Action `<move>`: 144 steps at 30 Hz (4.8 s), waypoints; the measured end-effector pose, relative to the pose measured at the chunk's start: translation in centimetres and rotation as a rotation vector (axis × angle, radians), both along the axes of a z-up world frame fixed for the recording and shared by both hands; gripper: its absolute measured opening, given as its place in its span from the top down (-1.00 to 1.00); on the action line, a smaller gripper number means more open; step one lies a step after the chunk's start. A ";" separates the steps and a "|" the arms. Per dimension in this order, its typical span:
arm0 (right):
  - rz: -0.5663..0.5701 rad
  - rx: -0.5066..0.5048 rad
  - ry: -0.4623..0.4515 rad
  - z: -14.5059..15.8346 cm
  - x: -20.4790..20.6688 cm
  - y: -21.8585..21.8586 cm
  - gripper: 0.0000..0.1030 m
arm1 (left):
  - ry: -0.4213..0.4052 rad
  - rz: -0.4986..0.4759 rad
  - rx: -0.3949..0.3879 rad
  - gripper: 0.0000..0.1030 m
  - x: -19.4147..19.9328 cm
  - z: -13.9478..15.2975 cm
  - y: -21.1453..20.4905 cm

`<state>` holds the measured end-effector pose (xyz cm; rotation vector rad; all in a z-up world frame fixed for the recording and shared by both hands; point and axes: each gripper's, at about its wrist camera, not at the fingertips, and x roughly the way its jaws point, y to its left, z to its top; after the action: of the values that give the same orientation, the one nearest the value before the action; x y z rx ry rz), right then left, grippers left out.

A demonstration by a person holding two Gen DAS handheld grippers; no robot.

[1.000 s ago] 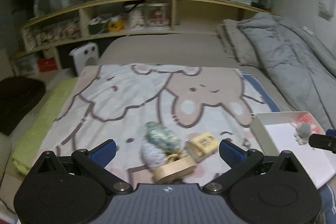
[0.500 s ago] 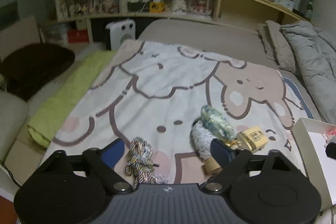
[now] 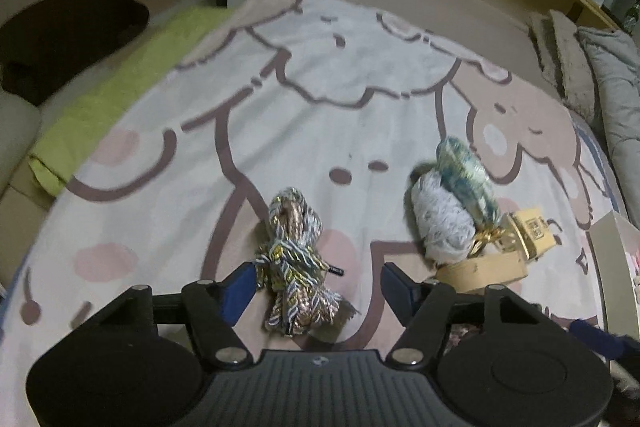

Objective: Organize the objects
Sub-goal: 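Grasp the braided rope with the left tool while the right tool grasps the dark yarn piece, then carry rope and yarn piece into the white box and open both tools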

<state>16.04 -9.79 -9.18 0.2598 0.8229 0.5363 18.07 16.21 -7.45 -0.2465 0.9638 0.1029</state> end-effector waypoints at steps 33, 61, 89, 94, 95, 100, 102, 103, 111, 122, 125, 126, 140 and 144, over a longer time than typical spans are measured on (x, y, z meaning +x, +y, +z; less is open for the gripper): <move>0.115 -0.031 -0.076 1.8 -1.0 1.2 0.28 | -0.090 0.088 -0.025 0.36 -0.9 1.4 -0.8; -0.192 -0.165 -0.213 9.3 2.4 -14.8 0.27 | -0.313 -0.198 0.008 0.36 0.6 9.5 -14.2; -0.422 -0.289 -0.019 2.3 8.0 -27.5 0.26 | -0.166 -0.480 -0.165 0.36 7.7 2.0 -35.6; -0.445 -0.268 0.023 1.1 8.6 -28.5 0.26 | -0.132 -0.480 -0.165 0.36 8.4 0.3 -36.5; -0.443 -0.261 0.027 1.0 8.7 -28.6 0.26 | -0.129 -0.480 -0.160 0.36 8.6 0.0 -36.6; -0.466 -0.214 0.035 0.5 9.0 -28.7 -0.19 | -0.142 -0.468 -0.117 0.34 9.0 -0.8 -37.0; -0.475 -0.213 0.037 0.6 9.0 -28.9 -0.28 | -0.146 -0.464 -0.092 0.30 9.1 -0.9 -37.1; -0.480 -0.212 0.040 0.7 9.0 -29.0 -0.28 | -0.144 -0.465 -0.088 0.24 9.2 -1.0 -37.1; -0.508 -0.197 0.047 1.2 8.6 -29.8 -0.27 | -0.134 -0.478 -0.067 0.10 9.0 -0.6 -37.3; -0.517 -0.194 0.035 2.1 7.8 -29.8 -0.27 | -0.130 -0.472 -0.056 0.10 8.4 0.5 -36.8; -0.531 -0.174 0.025 2.9 7.1 -29.8 -0.27 | -0.136 -0.470 -0.047 0.10 7.8 1.3 -36.3; -0.532 -0.169 0.022 3.2 6.8 -29.8 -0.27 | -0.138 -0.470 -0.044 0.10 7.6 1.5 -36.1; -0.525 -0.247 -0.027 6.5 2.2 -28.9 -0.37 | -0.179 -0.469 -0.021 -0.02 4.1 5.4 -33.4; -0.510 -0.267 -0.040 7.2 0.6 -28.7 -0.39 | -0.191 -0.473 -0.018 -0.16 3.1 6.3 -32.9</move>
<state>16.60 -38.44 -1.94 0.2017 0.7439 -0.0471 21.22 -16.68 -1.19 -0.0388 0.8106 -0.3568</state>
